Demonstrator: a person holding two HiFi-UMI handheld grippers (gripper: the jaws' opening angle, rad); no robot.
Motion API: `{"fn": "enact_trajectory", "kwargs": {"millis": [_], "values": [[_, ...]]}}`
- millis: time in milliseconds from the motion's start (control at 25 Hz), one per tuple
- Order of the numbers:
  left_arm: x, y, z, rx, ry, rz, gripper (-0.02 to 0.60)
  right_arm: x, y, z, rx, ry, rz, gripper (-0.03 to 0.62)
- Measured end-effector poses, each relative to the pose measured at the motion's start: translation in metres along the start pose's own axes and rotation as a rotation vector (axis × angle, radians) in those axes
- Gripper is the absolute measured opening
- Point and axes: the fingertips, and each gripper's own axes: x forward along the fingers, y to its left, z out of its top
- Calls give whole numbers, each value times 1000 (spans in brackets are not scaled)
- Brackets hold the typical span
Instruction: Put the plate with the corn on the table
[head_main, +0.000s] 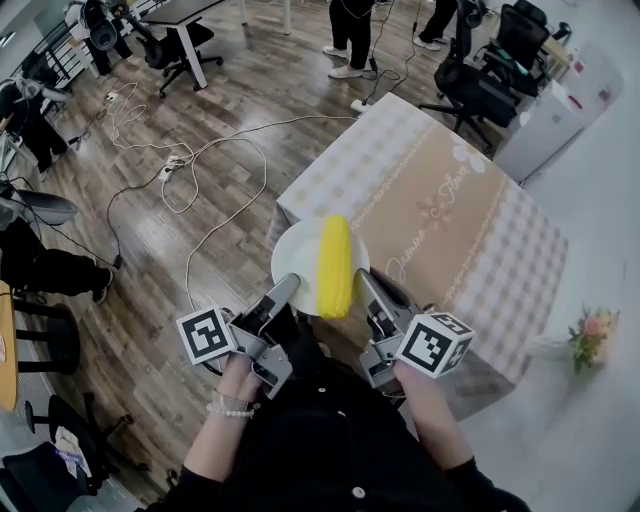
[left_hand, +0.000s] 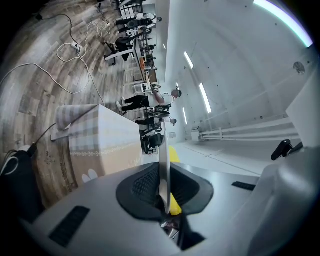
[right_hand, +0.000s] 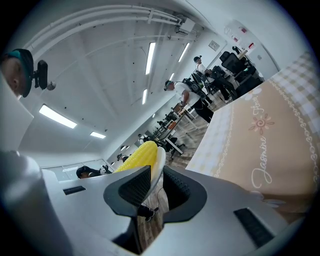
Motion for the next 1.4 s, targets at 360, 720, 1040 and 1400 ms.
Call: {"fn": "enact_trajectory", "kwargs": {"millis": [360,720,1040,1400], "values": [[12,8,12,-3,17,12,43,13,-9,4,-2,6,-26,106],[38,17,35,-5,53,19,41,36,-24,20,1,1,-63,106],[64,27,57,-6,93,32,41,59,-41,33,15,-2,-105,104],[94,41,88,-12,143,43,40,91,-57,48,18,-6,-152,103]]}}
